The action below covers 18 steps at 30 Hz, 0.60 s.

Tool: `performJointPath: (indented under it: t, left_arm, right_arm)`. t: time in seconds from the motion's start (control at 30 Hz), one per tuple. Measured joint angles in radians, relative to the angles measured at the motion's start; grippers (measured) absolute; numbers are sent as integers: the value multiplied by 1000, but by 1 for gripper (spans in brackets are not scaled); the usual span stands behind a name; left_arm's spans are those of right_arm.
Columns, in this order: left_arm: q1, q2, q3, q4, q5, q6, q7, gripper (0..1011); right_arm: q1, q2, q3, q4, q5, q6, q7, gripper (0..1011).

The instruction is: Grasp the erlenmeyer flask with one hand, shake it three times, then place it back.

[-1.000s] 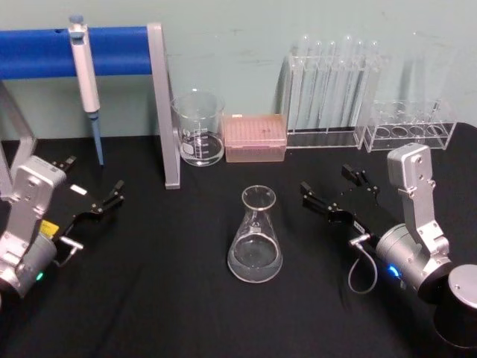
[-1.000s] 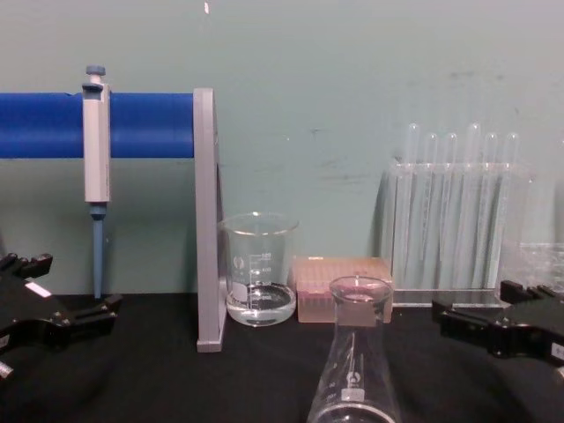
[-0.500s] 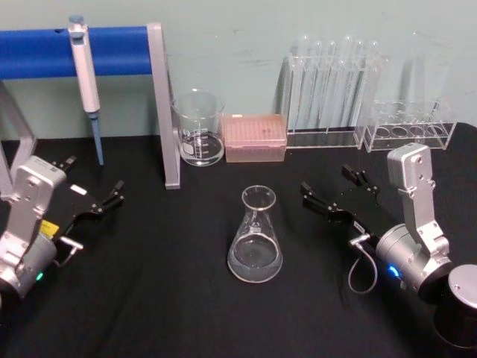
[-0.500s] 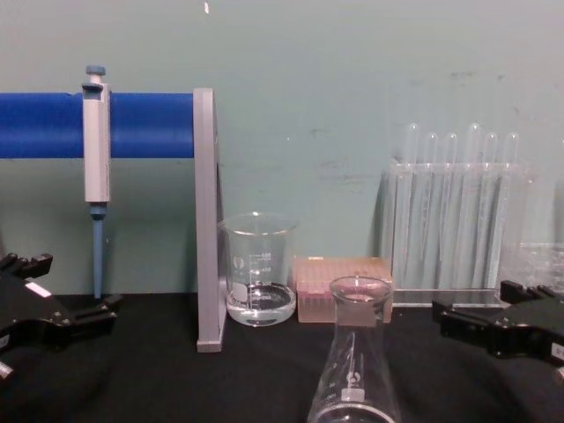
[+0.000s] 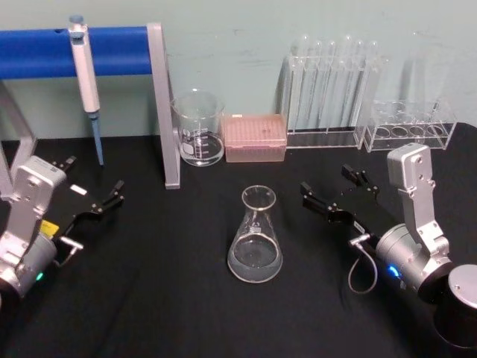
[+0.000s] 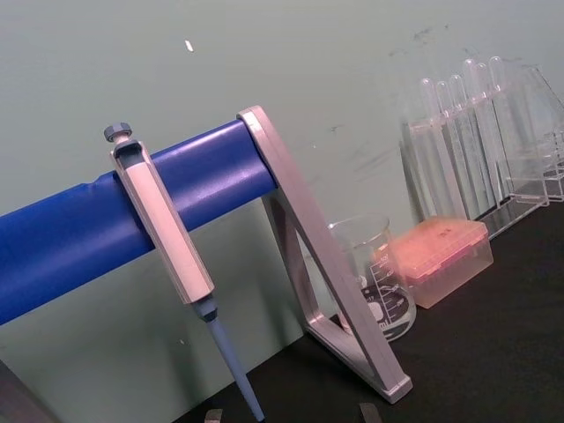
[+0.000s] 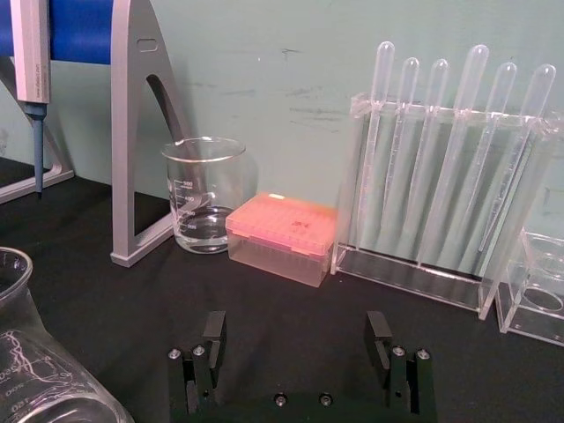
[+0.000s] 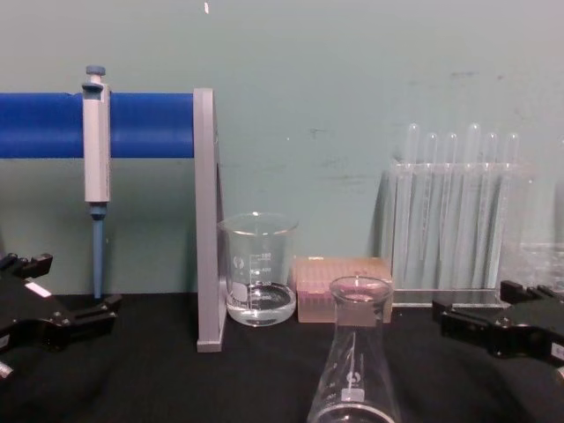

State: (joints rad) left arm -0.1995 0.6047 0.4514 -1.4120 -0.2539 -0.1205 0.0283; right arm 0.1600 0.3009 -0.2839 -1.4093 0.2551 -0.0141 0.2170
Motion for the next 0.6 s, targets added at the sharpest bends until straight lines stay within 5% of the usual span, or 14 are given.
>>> performJointPath:
  t: [0.6]
  left_arm:
    - [0,0,0,0,0,0,0,1001]
  right_arm:
    - [0,0,0,0,0,0,0,1000]
